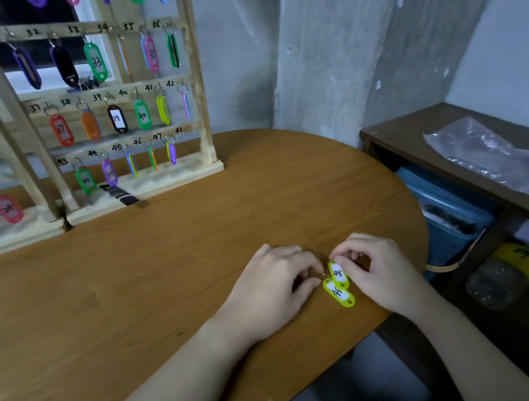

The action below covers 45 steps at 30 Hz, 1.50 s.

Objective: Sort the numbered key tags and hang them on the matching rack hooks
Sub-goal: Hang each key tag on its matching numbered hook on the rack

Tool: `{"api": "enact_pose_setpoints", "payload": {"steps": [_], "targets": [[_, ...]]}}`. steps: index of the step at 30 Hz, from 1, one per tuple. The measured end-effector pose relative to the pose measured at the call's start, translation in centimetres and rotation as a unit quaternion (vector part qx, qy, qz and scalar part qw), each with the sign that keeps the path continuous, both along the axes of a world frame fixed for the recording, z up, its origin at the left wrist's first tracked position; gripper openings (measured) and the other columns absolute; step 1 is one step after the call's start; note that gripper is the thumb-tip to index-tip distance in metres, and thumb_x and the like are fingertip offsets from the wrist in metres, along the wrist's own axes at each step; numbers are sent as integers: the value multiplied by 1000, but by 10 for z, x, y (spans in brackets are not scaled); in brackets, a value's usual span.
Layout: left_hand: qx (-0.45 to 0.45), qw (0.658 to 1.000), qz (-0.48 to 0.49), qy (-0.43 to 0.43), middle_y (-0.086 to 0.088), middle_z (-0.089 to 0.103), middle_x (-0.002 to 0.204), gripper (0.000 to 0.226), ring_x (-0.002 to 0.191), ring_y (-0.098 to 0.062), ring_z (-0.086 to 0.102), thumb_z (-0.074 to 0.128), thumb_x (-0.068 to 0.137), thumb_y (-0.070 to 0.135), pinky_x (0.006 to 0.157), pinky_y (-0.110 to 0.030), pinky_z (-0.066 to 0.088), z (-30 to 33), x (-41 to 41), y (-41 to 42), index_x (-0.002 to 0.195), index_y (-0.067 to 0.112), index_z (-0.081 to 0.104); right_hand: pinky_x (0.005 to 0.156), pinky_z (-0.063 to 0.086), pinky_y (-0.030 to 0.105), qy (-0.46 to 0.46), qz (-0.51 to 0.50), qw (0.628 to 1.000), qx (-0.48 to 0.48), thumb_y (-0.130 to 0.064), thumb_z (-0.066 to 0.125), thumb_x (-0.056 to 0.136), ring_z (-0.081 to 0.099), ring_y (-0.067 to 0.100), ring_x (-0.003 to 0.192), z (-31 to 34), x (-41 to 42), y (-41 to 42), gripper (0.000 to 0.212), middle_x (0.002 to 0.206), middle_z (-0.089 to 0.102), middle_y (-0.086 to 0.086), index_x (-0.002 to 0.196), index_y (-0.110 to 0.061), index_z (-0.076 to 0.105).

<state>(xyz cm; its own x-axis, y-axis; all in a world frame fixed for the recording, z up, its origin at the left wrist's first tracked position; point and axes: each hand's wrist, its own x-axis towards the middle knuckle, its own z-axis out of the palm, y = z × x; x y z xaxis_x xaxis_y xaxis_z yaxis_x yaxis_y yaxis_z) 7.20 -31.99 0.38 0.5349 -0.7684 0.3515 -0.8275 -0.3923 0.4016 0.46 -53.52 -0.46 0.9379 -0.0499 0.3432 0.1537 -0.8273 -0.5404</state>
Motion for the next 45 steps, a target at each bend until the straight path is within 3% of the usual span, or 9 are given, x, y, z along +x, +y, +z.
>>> {"api": "enact_pose_setpoints", "payload": {"steps": [4,8,12,24,28,30,33,41,45], "targets": [[-1,1000,14,-9,16,57,96,7,89,0,50,56,100,32,85,-28,37,1,-1,0,98,33,62,75,48,17,-12,-13,999,47,-9,72,91,64,11,84,2,-1,3,12,82,69,-15,90,-19,78],[-15,1000,19,-6,16,57,96,7,91,-1,51,54,99,37,87,-26,35,0,-2,0,102,32,59,74,49,13,-15,-32,997,76,-10,79,84,67,7,82,5,-1,5,9,78,71,-13,88,-19,78],[-7,1000,1,-22,16,57,95,19,91,-2,52,55,98,45,82,-25,32,-2,-1,-1,111,33,63,73,51,17,-31,-40,997,57,-14,83,81,67,9,80,1,0,6,10,78,69,-13,87,-19,76],[-23,999,22,-19,17,59,94,10,92,-1,51,56,100,37,84,-24,34,-5,2,-1,98,32,65,80,38,11,-18,-67,997,-46,-18,73,80,53,3,93,-6,-1,4,12,88,57,-17,78,-25,63],[-54,996,67,-9,17,59,91,11,90,-3,53,60,97,39,85,-27,40,-8,7,2,95,32,67,82,45,22,-43,-71,995,-52,-22,71,83,52,6,93,-7,-1,4,11,86,58,-18,77,-26,62],[-75,993,96,0,17,58,88,9,88,-3,52,62,96,38,85,-29,42,-8,11,6,93,31,67,85,48,26,-53,-72,996,-25,-19,73,86,55,4,95,-6,-1,4,10,86,63,-19,80,-25,67],[-95,985,139,27,20,54,84,3,86,-4,51,67,93,32,83,-29,41,-10,17,11,90,32,68,88,46,20,-51,-75,995,49,-17,73,91,59,5,99,-2,-2,1,8,89,67,-19,87,-25,73],[-86,976,194,50,22,53,81,7,82,-4,49,69,93,24,81,-25,41,-4,27,32,90,29,72,81,43,7,45,-62,987,138,-23,68,95,60,-4,99,7,0,7,12,97,68,-17,91,-32,74],[-129,961,240,56,17,67,84,6,82,-3,59,71,92,22,77,-25,48,7,44,62,88,27,71,79,50,16,69,-51,972,220,-22,64,99,66,-2,91,26,13,14,15,89,74,-15,93,-29,76]]}}
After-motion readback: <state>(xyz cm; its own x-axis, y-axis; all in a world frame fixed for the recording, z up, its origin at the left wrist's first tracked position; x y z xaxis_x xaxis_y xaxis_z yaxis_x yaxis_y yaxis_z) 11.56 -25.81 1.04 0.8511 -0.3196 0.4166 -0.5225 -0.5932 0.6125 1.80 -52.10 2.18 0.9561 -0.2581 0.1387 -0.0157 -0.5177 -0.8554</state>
